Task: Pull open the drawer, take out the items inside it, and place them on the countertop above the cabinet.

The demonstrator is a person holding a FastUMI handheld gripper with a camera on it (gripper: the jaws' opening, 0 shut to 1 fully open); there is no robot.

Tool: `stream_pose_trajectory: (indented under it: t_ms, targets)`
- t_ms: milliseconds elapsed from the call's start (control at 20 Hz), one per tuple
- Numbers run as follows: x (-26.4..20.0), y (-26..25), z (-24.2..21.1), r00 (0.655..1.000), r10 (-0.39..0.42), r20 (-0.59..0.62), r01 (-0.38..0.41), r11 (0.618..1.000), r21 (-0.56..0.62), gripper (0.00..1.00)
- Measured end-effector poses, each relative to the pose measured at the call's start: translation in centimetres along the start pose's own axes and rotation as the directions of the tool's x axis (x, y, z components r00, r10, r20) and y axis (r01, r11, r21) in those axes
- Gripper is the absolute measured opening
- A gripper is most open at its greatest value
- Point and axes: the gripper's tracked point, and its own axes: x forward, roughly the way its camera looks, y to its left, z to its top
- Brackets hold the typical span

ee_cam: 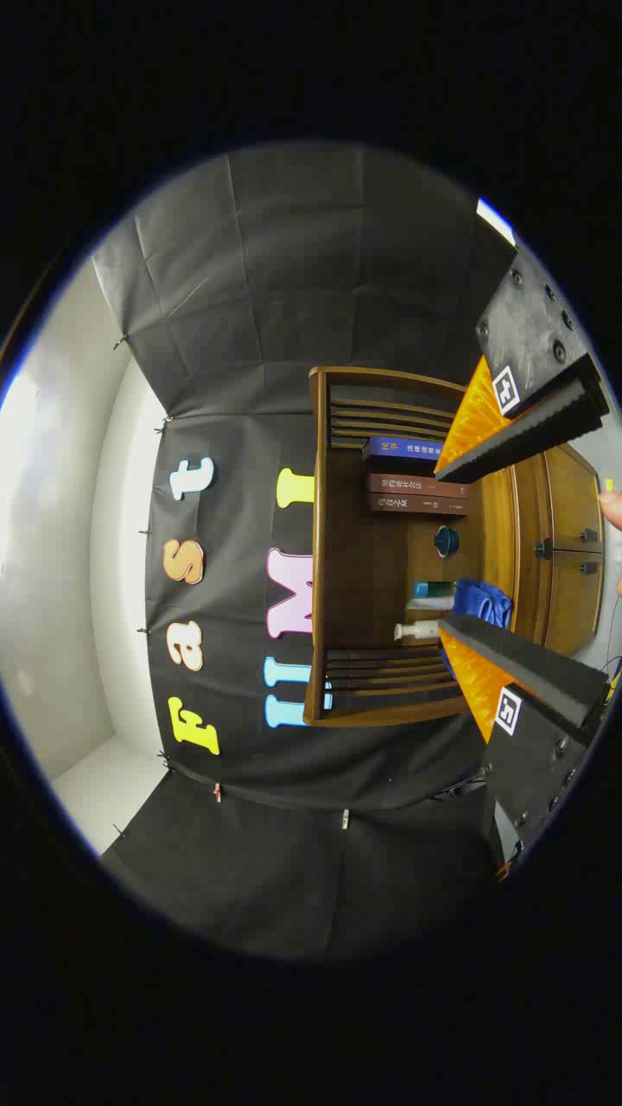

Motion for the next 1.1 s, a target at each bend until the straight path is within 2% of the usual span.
stream_pose_trajectory:
  t_ms: [1100]
  targets:
    - [0.04, -0.2, -0.21, 1.0, -0.006, -0.002, 0.006, 1.0, -0.003, 0.98]
